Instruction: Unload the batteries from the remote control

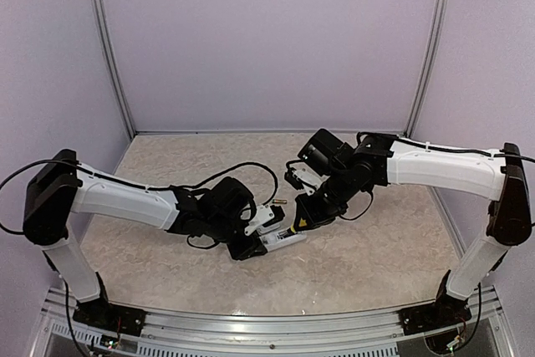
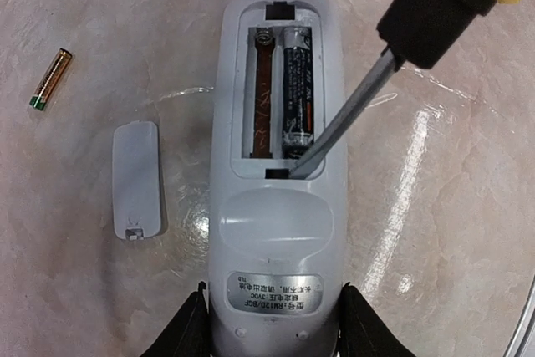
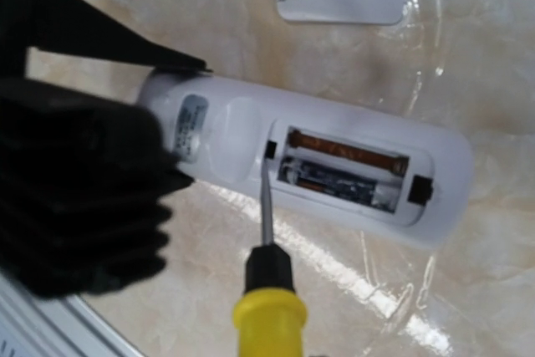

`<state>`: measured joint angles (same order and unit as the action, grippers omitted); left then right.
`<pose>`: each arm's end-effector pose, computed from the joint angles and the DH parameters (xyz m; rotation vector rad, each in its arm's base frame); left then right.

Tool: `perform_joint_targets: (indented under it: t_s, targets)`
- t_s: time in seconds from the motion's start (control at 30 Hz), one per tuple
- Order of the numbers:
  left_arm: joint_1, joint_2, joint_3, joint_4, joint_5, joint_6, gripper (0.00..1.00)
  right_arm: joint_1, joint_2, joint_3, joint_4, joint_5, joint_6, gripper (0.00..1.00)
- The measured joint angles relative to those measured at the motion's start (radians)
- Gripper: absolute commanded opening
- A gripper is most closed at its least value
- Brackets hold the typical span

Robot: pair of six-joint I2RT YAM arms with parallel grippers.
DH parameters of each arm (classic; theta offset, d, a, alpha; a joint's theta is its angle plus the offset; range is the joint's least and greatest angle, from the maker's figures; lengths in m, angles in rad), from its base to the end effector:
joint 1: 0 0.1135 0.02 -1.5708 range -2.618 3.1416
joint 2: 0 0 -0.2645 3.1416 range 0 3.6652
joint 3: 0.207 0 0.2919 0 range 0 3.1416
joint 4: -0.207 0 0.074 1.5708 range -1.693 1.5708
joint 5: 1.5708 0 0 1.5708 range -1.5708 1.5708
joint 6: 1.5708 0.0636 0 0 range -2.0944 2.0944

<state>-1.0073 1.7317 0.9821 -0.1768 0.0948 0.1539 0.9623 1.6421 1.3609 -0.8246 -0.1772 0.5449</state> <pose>0.2058 -0.3370 0.1141 1.4349 2.1135 -0.4632 0.2144 0.3274 0.2336 -0.6494 2.7770 0.6467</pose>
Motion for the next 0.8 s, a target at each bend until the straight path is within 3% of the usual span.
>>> perform_joint_targets:
  t_s: [0.8]
  targets:
    - [-0.01, 0.043, 0.042, -0.057, -0.032, -0.031, 0.09, 0.034, 0.052, 0.003, -0.006, 0.081, 0.004, 0.0]
